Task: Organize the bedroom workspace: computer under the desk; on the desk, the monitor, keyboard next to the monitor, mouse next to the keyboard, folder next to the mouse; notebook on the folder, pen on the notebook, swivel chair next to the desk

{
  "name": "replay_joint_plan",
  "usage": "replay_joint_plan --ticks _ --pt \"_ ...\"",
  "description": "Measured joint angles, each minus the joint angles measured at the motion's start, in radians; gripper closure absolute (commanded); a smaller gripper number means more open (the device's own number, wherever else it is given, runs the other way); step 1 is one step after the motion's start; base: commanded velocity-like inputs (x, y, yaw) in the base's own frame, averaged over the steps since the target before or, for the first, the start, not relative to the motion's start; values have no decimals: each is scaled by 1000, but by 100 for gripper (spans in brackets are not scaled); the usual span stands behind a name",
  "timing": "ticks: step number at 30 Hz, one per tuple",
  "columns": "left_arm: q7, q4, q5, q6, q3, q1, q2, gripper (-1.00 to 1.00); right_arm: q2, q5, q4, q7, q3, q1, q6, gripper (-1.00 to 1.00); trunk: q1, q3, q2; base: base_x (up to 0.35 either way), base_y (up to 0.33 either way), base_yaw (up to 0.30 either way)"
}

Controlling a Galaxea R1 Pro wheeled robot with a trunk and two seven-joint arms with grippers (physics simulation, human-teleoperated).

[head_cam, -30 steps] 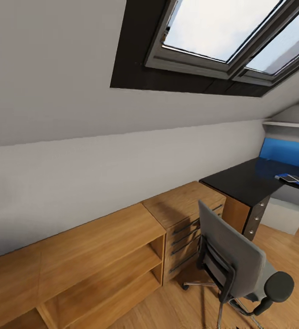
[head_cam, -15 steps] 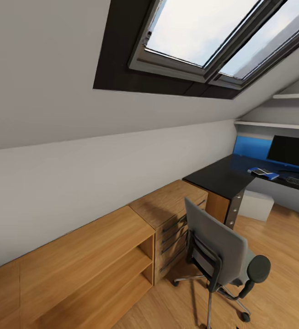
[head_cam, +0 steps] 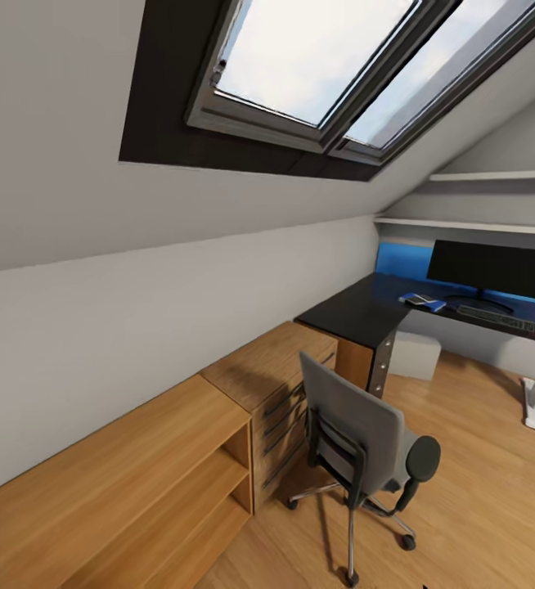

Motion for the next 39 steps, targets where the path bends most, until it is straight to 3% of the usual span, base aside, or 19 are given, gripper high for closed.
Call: replay_joint_plan --ticks 15,39 --pt "0 0 0 0 -1 0 0 -100 1 -3 -4 -4 -3 0 7 -100 0 -5 0 133 61 -235" --pt "0 0 0 0 -1 0 0 -100 0 -3 -4 -4 -3 0 7 -100 0 -26 1 5 1 -220"
